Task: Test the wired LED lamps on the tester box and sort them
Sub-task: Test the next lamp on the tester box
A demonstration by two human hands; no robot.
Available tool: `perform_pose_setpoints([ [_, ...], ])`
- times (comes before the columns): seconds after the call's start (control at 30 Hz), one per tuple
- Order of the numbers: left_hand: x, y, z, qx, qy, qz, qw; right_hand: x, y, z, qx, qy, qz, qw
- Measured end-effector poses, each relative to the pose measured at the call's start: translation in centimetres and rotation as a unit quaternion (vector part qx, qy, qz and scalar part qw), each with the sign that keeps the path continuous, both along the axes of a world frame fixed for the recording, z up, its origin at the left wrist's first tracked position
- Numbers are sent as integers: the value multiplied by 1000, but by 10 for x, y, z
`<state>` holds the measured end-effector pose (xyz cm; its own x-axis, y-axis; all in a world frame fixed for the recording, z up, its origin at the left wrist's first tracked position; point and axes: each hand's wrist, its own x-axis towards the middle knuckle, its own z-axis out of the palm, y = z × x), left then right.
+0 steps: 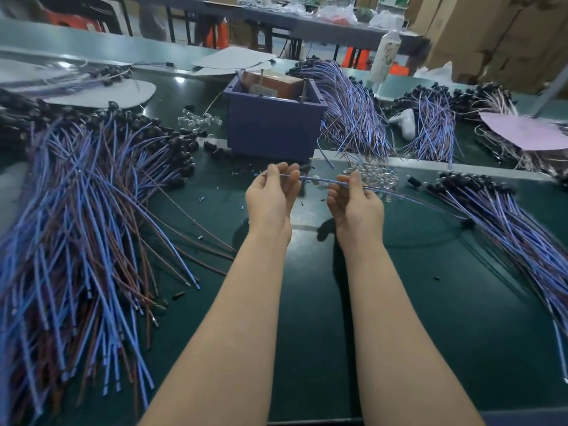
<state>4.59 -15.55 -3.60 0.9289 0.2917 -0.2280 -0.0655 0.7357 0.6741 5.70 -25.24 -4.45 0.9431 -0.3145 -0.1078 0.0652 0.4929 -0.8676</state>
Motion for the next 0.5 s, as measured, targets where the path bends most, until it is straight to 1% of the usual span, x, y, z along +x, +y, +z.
perform_pose_setpoints([
  [0.1, 1, 3, -2, 11, -9, 29, 999, 1, -4, -1, 73, 6, 0, 997],
  [0.17, 1, 1, -3, 50, -4, 37, 998, 3, -6, -2, 104, 8, 3, 995],
  [0.3, 0, -4, -6, 134, 9, 25, 991, 4, -8, -3, 115, 12, 3, 993],
  [0.4, 0, -3, -10, 239, 26, 4, 971, 4, -9, -4, 111, 7, -20, 994],
  [0.5, -1, 0, -12, 353, 36, 4, 935, 4, -11, -4, 107, -7, -49, 993],
])
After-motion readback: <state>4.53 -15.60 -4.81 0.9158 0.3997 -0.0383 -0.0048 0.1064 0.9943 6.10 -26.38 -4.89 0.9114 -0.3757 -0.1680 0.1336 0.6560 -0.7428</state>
